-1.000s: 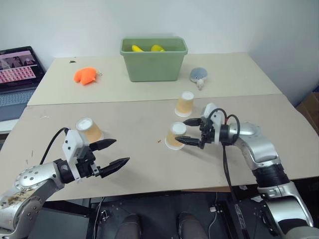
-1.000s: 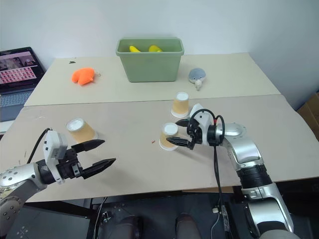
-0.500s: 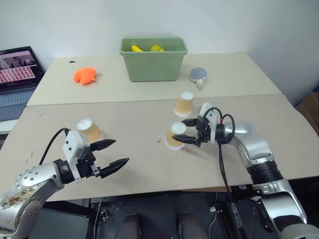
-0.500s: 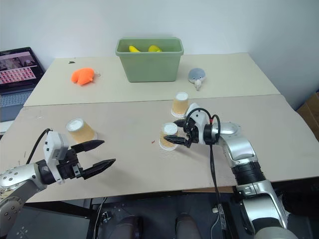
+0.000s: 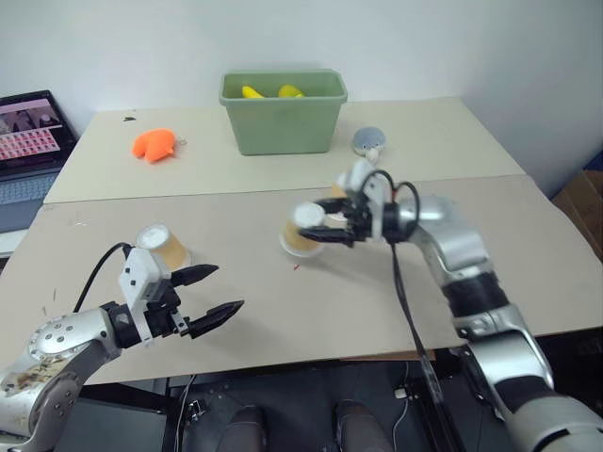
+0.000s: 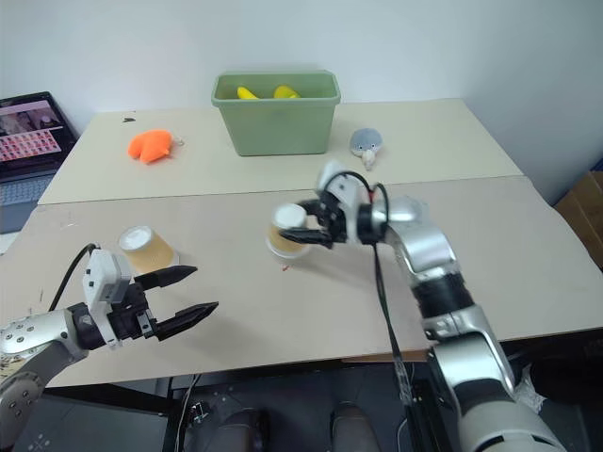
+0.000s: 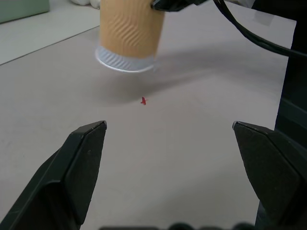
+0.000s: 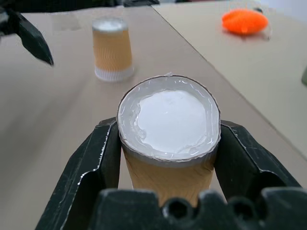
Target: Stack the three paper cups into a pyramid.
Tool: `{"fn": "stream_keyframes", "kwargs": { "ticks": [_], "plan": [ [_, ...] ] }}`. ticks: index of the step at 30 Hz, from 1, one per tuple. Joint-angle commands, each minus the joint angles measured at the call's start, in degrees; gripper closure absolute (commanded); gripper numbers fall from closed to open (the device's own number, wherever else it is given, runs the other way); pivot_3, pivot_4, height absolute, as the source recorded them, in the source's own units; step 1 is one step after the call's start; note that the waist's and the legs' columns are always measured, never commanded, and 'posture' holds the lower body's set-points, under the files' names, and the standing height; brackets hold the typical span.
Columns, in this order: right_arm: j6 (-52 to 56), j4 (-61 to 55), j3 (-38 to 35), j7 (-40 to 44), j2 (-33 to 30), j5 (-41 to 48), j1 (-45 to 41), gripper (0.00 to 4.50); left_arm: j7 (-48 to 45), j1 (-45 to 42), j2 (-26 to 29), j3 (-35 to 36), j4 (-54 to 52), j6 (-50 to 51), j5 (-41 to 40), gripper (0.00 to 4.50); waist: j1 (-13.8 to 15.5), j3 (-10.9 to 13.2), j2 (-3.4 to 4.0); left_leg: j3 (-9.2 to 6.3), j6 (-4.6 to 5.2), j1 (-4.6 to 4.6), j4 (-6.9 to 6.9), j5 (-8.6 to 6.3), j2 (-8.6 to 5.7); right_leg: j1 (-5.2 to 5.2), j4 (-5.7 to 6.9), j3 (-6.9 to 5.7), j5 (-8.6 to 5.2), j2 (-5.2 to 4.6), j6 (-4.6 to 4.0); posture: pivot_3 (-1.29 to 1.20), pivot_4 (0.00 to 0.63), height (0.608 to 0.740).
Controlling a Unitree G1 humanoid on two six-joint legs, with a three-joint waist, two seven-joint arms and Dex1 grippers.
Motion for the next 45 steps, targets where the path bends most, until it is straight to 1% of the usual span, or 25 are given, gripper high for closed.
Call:
{"fn": "stream_keyframes", "kwargs": {
  "ticks": [1,4,6,9,14,16,18,19,21,25,27,30,32,34,36,38,39,41,42,45],
  "plan": [
    [-4.7,7.9,2.8,0.7,4.7,-2.8,-4.1,1.99,-0.2,-0.3,-0.1,0.4,-1.5,-0.8,0.3,0.0,0.1,0.0,0.0,0.0,0.0,-0.02,0.0,0.0,-0.02,0.0,-0.02,0.0,0.0,-0.02,0.0,0.0,0.15,0.732],
    [-9.3,17.9,4.5,1.5,9.1,-5.5,-7.7,1.99,-0.1,0.1,-0.1,0.4,-1.9,-1.0,0.6,0.0,0.1,0.0,-0.01,0.01,-0.01,-0.04,0.01,0.0,-0.05,-0.02,-0.03,0.0,0.01,-0.05,0.0,0.0,0.15,0.732],
    [-11.5,22.6,4.3,2.2,10.4,-6.2,-9.5,1.99,-0.1,0.2,-0.1,0.4,-2.1,-1.0,0.7,0.0,0.1,0.0,0.01,-0.01,-0.01,-0.03,0.0,0.0,-0.03,-0.06,0.03,-0.02,0.01,-0.04,-0.01,0.0,0.15,0.732],
    [-16.0,33.7,3.9,2.0,12.6,-8.3,-14.0,1.99,0.0,0.4,-0.2,0.7,-2.3,-0.9,0.8,0.0,0.2,0.0,0.01,-0.02,-0.04,-0.04,0.01,0.01,-0.06,-0.07,0.03,-0.02,0.01,-0.06,-0.02,0.0,0.15,0.732],
    [-20.1,43.0,2.2,2.3,14.3,-9.6,-18.4,1.99,0.3,0.6,-0.4,0.8,-2.6,-0.9,0.9,0.0,-0.3,0.0,0.01,-0.04,-0.05,-0.03,-0.04,0.01,-0.02,-0.1,0.06,-0.03,0.01,-0.03,-0.02,0.0,0.15,0.732],
    [-20.9,45.0,1.2,2.3,14.7,-9.9,-19.3,1.03,0.6,0.8,-0.6,1.0,-3.0,-0.6,0.7,0.0,-0.5,0.0,0.01,-0.04,-0.05,-0.04,-0.05,0.01,-0.03,-0.11,0.11,-0.03,0.01,-0.03,-0.02,0.0,0.15,0.732],
    [-21.7,46.1,0.6,2.6,15.0,-10.2,-19.8,0.57,0.8,1.1,-0.5,1.1,-3.5,-0.6,0.8,0.0,-0.6,0.0,0.01,-0.04,-0.05,-0.04,-0.05,0.01,-0.03,-0.11,0.17,-0.03,0.01,-0.04,-0.02,0.0,0.15,0.732],
    [-22.4,46.2,0.5,2.7,15.1,-10.5,-19.9,0.12,0.8,1.1,-0.4,1.2,-3.7,-0.5,0.8,0.0,-0.6,0.0,0.02,-0.04,-0.05,-0.04,-0.05,0.01,-0.03,-0.11,0.18,-0.03,0.01,-0.04,-0.02,0.0,0.15,0.732],
    [-23.3,46.2,0.2,2.8,15.3,-11.0,-20.1,0.04,0.9,1.2,-0.4,1.3,-3.9,-0.4,0.7,0.0,-0.8,0.0,0.02,-0.05,-0.06,-0.03,-0.05,0.01,-0.02,-0.12,0.17,-0.03,0.01,-0.03,-0.02,0.0,0.15,0.732],
    [-23.1,41.0,-1.6,6.8,13.9,-8.8,-19.2,0.04,1.0,1.4,-0.3,1.2,-4.0,-0.3,0.7,0.0,-0.8,0.0,0.03,-0.05,-0.06,-0.03,-0.05,0.01,-0.02,-0.16,0.18,-0.02,0.01,-0.02,-0.03,0.0,0.15,0.732],
    [-21.4,35.8,-2.6,8.7,11.7,-7.8,-17.5,0.04,1.0,1.2,-0.2,1.1,-3.6,-0.3,0.8,0.0,-0.7,0.0,0.04,-0.06,-0.06,-0.05,-0.05,0.01,-0.02,-0.17,0.19,-0.03,0.01,-0.03,-0.02,0.0,0.15,0.732],
    [-15.5,22.6,-4.4,10.8,7.3,-5.1,-13.0,0.04,0.7,1.1,-0.1,1.1,-3.2,-0.5,1.0,0.0,-0.2,0.0,0.04,-0.09,-0.06,-0.08,-0.04,0.0,-0.04,-0.14,0.2,-0.06,0.01,-0.06,-0.02,0.0,0.15,0.732],
    [-9.4,12.5,-6.5,10.1,3.9,-2.4,-9.1,0.04,0.9,0.9,-0.2,1.0,-3.3,-0.6,1.2,0.0,0.2,0.0,0.03,-0.1,-0.07,-0.09,-0.04,0.0,-0.05,-0.11,0.19,-0.09,0.01,-0.08,-0.02,0.0,0.15,0.732],
    [-2.5,2.5,-9.6,5.9,-0.2,-0.9,-3.7,0.04,1.3,0.7,-0.4,1.0,-3.4,-0.7,1.2,0.0,0.8,0.0,0.03,-0.12,-0.07,-0.13,-0.04,0.0,-0.04,-0.11,0.2,-0.13,0.01,-0.09,-0.02,0.0,0.15,0.732],
    [2.4,-5.9,-11.5,0.2,-3.2,-1.9,2.3,0.04,1.5,0.8,-0.7,1.1,-3.3,-1.0,1.4,0.0,1.1,0.0,0.03,-0.12,-0.07,-0.16,-0.04,0.0,-0.06,-0.13,0.17,-0.13,0.01,-0.11,-0.02,0.0,0.15,0.732],
    [6.7,-13.8,-13.3,-7.9,-4.2,-4.2,8.9,0.04,1.6,1.1,-0.9,1.1,-2.8,-1.7,2.3,0.0,1.1,0.0,0.02,-0.07,-0.07,-0.12,-0.03,0.0,-0.07,-0.12,0.03,-0.11,0.01,-0.11,-0.03,0.0,0.15,0.732],
    [8.7,-15.8,-13.9,-12.6,-4.0,-5.8,10.8,0.04,1.8,0.9,-1.1,1.0,-2.7,-1.8,2.3,0.0,1.0,0.0,0.02,-0.06,-0.07,-0.11,-0.03,0.0,-0.06,-0.11,0.03,-0.1,0.01,-0.1,-0.03,0.0,0.15,0.732],
    [10.4,-16.7,-12.1,-22.1,-3.9,-12.7,13.8,0.04,1.4,0.6,-1.2,0.9,-2.3,-1.8,2.4,0.0,0.4,0.0,0.02,0.02,-0.07,-0.05,-0.03,0.0,-0.04,-0.14,0.07,0.01,0.0,-0.05,-0.04,0.0,0.15,0.732],
    [10.9,-17.2,-10.9,-25.3,-3.6,-14.9,15.0,0.04,1.3,0.3,-1.2,0.8,-2.1,-1.7,2.4,0.0,0.3,0.0,0.02,0.03,-0.07,0.01,-0.03,0.0,-0.05,-0.15,0.16,0.06,0.0,-0.03,-0.05,0.0,0.15,0.732],
    [10.7,-15.3,-10.3,-33.0,0.8,-16.5,15.3,0.04,1.1,-1.7,-1.1,-0.2,-1.3,-1.3,2.5,0.0,-0.2,0.0,0.02,0.02,-0.09,0.05,-0.03,0.03,-0.05,-0.15,0.18,0.07,0.0,0.01,-0.06,0.0,0.15,0.732]
  ]
}}
